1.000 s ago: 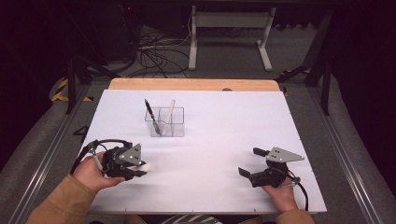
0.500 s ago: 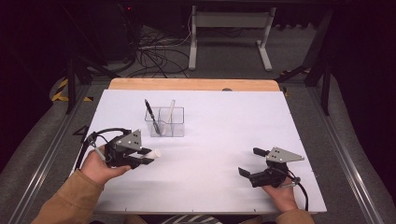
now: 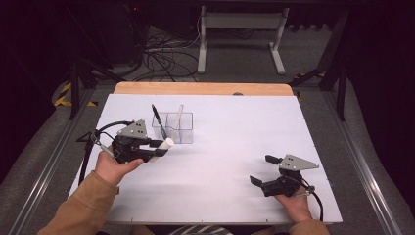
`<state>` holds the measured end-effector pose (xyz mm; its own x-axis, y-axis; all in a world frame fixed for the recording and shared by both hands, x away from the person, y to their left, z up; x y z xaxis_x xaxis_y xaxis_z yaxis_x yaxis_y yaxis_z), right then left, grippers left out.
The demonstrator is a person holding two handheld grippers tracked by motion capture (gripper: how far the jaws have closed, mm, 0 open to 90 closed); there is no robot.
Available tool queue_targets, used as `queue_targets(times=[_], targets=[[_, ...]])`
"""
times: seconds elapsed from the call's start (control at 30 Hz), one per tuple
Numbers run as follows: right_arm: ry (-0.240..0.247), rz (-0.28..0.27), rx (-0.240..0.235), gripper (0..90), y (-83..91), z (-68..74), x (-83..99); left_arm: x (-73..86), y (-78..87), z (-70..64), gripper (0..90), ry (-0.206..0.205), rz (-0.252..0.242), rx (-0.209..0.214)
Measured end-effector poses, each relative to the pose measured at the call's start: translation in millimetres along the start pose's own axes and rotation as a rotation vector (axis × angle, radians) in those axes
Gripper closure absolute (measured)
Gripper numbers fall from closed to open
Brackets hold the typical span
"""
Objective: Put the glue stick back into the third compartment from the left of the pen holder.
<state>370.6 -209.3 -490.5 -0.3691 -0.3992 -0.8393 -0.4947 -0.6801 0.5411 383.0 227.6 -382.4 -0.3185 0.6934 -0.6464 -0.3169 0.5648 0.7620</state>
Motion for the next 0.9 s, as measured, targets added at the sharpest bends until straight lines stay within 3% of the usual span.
queue_targets(times=[0.33,0.73,0.9], targets=[[-0.002,0.000,0.001,0.5,0.1,-0.2,0.0,-10.7,2.0,9.5,68.0,0.055,-0.115,-0.009],[0.001,-0.005,-0.002,0.5,0.2,-0.8,0.1,-26.9,-3.0,18.1,67.9,0.110,-0.202,-0.023],[0.002,-0.006,-0.003,0.5,0.2,-0.8,0.1,-32.4,-7.0,20.5,67.9,0.118,-0.222,-0.052]])
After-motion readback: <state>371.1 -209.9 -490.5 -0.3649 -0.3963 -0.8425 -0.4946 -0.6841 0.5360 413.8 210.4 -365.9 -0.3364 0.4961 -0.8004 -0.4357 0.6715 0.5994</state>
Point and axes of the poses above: each handheld gripper's, and its own axes: y roughly backward along the jaws, x roughly out of its underside, z roughly to its left, the point moved 2 cm from there along -y, roughly forward along the jaws, and after that the axes turned 10 degrees about z, right-handed, at the moved point
